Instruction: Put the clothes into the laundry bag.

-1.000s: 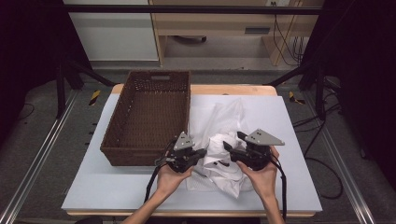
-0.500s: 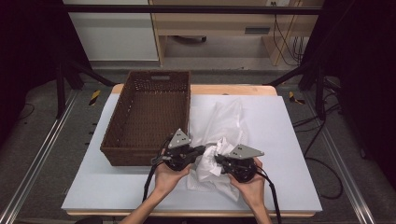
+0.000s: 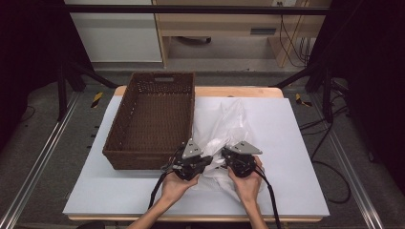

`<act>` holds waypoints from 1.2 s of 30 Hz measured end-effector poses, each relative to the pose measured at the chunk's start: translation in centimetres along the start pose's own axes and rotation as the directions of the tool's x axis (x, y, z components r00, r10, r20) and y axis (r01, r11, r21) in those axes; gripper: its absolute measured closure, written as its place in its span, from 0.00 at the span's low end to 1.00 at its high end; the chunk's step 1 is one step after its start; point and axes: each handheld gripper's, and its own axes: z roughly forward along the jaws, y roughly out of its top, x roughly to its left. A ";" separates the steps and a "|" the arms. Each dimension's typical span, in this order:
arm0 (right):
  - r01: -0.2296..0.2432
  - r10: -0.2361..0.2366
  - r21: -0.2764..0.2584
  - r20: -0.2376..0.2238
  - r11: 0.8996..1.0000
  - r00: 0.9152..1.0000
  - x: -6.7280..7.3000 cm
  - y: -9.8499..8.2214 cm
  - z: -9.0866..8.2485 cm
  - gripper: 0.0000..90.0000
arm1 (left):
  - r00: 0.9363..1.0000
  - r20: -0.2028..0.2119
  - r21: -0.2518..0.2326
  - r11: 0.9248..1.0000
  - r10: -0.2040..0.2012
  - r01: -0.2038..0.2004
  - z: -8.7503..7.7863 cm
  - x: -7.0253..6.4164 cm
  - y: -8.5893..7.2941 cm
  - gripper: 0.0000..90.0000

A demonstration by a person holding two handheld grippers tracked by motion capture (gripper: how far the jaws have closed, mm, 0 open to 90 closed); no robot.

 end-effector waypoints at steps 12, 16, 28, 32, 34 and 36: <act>0.016 -0.015 -0.017 0.044 1.000 0.999 -3.3 1.2 -3.7 0.56 | 1.000 0.012 0.002 1.000 -0.006 0.006 0.5 0.2 -0.1 0.99; -0.005 0.005 0.013 0.014 1.000 1.000 -3.4 1.2 -2.7 0.70 | 1.000 0.015 -0.002 1.000 -0.012 0.012 0.4 0.3 -0.1 0.99; 0.084 -0.085 -0.018 -0.063 0.996 0.994 -0.6 0.2 -4.5 0.92 | 0.998 0.028 -0.035 0.998 -0.051 0.052 -0.6 0.9 0.6 0.99; 0.145 -0.145 -0.006 -0.093 0.989 0.985 1.2 -0.3 -4.0 0.92 | 0.998 0.039 -0.057 0.997 -0.046 0.048 -1.2 0.6 1.0 0.99; 0.139 -0.138 0.004 -0.106 0.990 0.985 1.5 -0.3 -3.1 0.92 | 0.998 0.045 -0.067 0.997 -0.035 0.038 -1.3 0.2 1.2 0.99; 0.136 -0.133 0.024 -0.099 0.990 0.986 1.5 -0.1 -1.9 0.92 | 0.999 0.047 -0.077 0.997 -0.019 0.023 -1.5 -0.3 1.4 0.99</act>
